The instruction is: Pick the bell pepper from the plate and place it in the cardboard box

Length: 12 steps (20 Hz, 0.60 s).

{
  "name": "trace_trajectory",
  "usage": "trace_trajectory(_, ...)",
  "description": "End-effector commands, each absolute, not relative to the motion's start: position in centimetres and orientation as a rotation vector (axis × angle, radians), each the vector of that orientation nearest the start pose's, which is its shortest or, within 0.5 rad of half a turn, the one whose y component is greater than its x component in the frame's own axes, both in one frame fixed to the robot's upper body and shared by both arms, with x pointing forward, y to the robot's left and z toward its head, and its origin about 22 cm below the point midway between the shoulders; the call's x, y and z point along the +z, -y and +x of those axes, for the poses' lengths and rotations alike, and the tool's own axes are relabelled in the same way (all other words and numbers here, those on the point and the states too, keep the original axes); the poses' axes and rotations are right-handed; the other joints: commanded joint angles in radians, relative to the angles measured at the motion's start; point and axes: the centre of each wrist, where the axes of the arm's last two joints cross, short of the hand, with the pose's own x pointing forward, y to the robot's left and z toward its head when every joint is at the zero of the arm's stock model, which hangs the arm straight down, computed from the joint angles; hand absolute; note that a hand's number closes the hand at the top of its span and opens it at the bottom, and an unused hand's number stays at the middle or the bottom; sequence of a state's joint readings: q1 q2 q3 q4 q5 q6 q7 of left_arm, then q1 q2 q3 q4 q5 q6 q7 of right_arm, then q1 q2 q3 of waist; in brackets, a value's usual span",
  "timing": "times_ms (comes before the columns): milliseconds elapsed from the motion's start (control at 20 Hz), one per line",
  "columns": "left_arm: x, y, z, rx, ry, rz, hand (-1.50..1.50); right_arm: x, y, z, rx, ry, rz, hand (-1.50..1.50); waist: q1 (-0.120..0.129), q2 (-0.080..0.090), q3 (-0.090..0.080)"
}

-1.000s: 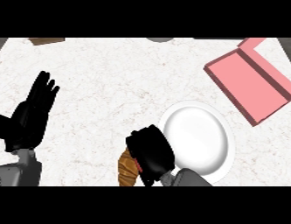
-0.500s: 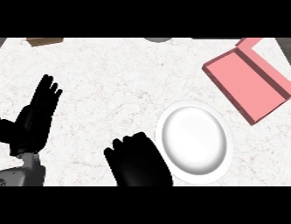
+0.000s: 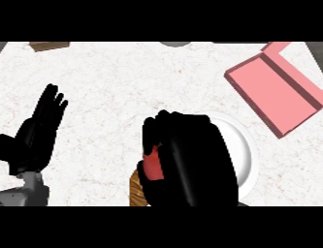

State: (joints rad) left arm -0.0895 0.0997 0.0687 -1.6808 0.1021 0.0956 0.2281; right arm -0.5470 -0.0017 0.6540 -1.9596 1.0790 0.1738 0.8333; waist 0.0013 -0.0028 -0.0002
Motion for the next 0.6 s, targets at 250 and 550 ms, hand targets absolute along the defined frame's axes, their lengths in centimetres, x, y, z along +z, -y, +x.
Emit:
trace_trajectory(250, 6.3, -25.8, 26.5, 0.128, 1.541, 0.067, 0.00, 22.1, 10.5, 25.2, 0.763, 1.702, -0.968, 1.50, -0.001, 0.003, 0.000)
trace_trajectory(550, 6.2, -26.8, 26.0, 0.101, 1.561, 0.056, 0.00, 21.4, 16.8, 30.6, 0.694, 1.647, -1.061, 1.50, 0.005, 0.005, 0.000)
